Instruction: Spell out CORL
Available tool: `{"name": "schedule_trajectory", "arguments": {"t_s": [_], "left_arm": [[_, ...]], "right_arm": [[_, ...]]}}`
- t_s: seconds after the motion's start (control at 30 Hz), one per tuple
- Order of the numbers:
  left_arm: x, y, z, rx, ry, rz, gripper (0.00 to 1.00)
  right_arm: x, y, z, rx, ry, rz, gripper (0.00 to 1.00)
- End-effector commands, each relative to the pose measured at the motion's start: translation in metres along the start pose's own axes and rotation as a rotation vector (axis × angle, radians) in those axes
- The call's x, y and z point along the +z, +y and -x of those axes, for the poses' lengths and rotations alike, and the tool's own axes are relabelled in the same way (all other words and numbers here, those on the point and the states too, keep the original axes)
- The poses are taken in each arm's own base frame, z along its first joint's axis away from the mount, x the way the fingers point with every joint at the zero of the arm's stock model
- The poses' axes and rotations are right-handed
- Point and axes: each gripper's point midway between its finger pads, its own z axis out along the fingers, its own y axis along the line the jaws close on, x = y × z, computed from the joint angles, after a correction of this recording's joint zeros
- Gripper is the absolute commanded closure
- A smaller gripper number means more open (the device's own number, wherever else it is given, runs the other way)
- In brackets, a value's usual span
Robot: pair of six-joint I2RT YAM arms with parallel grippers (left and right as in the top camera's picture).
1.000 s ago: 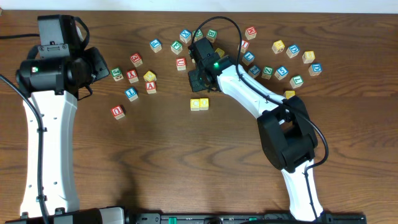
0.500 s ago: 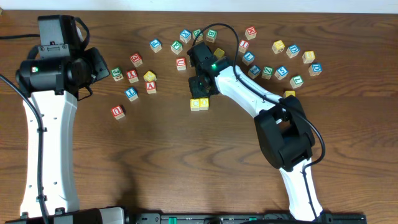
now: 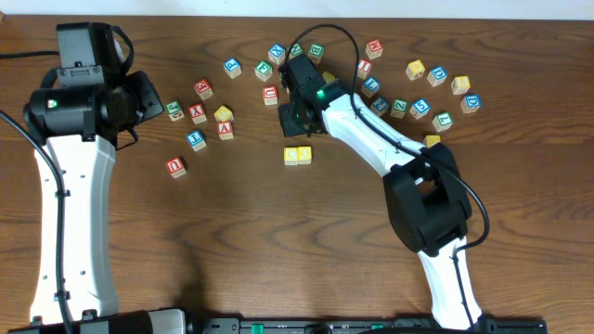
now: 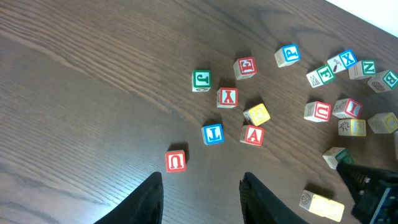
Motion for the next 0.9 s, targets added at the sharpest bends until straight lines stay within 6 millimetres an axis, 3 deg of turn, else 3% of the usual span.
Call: {"name": "schedule_trajectory", "arguments": {"t_s": [0.0, 0.33, 0.4, 0.47, 0.53, 0.67, 0.87], "left_arm": [[0.002, 0.002, 0.001, 0.009, 0.0, 0.014, 0.6], [0.002, 0.002, 0.001, 0.009, 0.002, 0.014, 0.6], [0.002, 0.002, 0.001, 0.009, 0.002, 0.014, 0.6], [0.002, 0.002, 0.001, 0.009, 0.001, 0.014, 0.6], [0.002, 0.002, 0.001, 0.009, 0.001, 0.014, 0.6], [0.002, 0.002, 0.001, 0.009, 0.001, 0.014, 0.6], [0.002, 0.002, 0.001, 0.009, 0.002, 0.014, 0.6]], "right_arm": [[-0.031, 0.007, 0.031, 0.012, -0.105, 0.028, 0.99], [-0.015, -0.007, 0.035, 0.102, -0.134, -0.035, 0.82], [-0.015, -0.019, 0.034, 0.186, -0.141, -0.095, 0.74], [-0.016, -0.027, 0.034, 0.237, -0.155, -0.139, 0.57], [-0.017, -0.032, 0.033, 0.273, -0.159, -0.163, 0.49], [-0.014, -0.035, 0.03, 0.359, -0.158, -0.174, 0.5], [0.012, -0.032, 0.02, 0.451, -0.128, -0.151, 0.58]]}}
